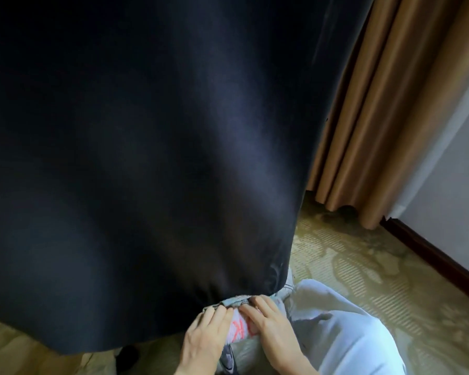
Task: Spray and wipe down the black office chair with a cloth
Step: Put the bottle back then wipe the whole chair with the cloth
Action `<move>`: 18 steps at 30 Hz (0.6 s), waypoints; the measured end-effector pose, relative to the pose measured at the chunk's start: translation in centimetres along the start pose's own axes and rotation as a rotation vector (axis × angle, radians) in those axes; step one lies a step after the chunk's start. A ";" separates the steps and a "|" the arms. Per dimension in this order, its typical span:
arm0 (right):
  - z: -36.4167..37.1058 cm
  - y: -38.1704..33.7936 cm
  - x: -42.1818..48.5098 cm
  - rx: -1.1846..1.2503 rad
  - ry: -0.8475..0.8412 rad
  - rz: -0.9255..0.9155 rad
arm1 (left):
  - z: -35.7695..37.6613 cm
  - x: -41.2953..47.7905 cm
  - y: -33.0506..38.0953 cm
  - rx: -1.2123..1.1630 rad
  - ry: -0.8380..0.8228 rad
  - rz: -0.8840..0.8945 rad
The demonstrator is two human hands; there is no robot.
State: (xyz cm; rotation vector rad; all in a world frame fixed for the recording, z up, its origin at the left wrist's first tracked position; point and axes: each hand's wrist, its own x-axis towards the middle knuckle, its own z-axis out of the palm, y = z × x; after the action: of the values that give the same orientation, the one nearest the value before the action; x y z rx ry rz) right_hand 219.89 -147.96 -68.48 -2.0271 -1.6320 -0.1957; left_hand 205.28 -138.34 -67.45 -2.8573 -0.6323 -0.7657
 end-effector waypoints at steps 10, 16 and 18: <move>-4.4 1.1 1.5 0.303 0.330 0.158 | -3.7 5.2 2.5 -0.027 0.030 0.070; -13.8 1.7 5.1 0.329 0.696 0.204 | -12.5 16.6 5.9 0.122 0.241 0.317; -15.6 1.6 6.4 0.341 0.739 0.210 | -14.3 18.4 6.3 0.171 0.247 0.350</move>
State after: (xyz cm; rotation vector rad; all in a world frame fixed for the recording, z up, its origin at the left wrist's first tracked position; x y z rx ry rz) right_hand 226.32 -150.09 -52.97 -1.5760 -0.9138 -0.4846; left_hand 215.93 -140.39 -45.92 -2.5591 -0.1498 -0.9291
